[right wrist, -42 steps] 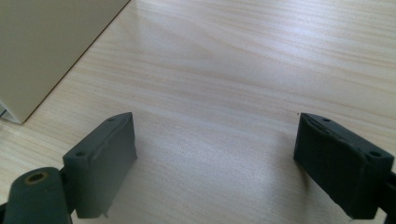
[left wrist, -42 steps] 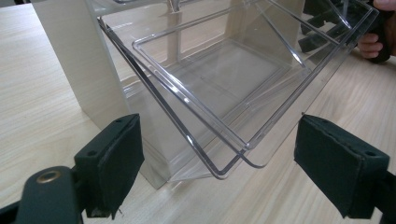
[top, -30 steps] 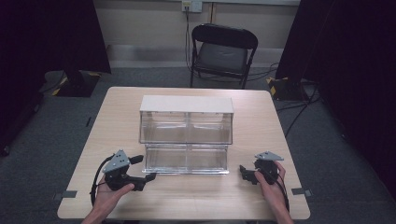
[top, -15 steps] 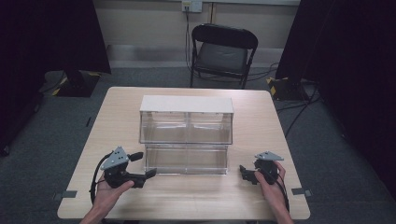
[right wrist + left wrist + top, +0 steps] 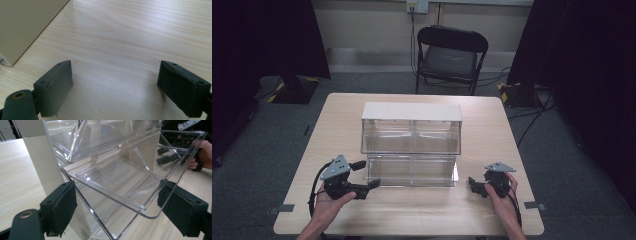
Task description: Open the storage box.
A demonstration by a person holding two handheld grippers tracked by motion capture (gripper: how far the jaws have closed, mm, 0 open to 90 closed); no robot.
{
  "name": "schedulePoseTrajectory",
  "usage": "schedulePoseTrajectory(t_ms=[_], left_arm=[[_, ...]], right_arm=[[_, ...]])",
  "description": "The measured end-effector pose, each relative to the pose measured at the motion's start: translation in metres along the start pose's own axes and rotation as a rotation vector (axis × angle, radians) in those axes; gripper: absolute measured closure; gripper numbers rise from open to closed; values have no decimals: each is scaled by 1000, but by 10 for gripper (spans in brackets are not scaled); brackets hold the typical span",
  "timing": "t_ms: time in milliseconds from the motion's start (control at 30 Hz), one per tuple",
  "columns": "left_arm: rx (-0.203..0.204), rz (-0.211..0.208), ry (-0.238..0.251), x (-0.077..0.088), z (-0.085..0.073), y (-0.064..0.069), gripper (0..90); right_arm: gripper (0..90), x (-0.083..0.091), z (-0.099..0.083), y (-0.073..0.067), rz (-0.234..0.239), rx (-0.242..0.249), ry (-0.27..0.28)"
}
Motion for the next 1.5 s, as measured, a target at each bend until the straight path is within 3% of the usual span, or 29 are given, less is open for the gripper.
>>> schedulePoseTrajectory(t_ms=[233,367,467,1000,1267,1500], left_arm=[[37,-12,33,-2,7,0,152],[21,-3,46,-1,14,-1,154],[32,-4,56,-2,16,-3,155],[42,21,53,-2,20,-8,153],[2,51,42,-3,26,-8,157],[21,49,44,-2,29,-11,154]], right_arm=[[119,0,0,0,-1,0,0],[119,0,0,0,-2,-2,0],[119,0,0,0,-1,0,0],[118,0,0,0,-1,0,0],[118,0,0,0,-1,0,0],[118,0,0,0,-1,0,0]])
Point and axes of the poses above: each handheld gripper's, and its own axes: x roughly backward along the jaws, z roughly out of its top, y roughly to its right, the point moved 7 cm from there along -x, roughly forward along the jaws, and after that the axes turned 2 degrees about x, right-handed, at the moved point
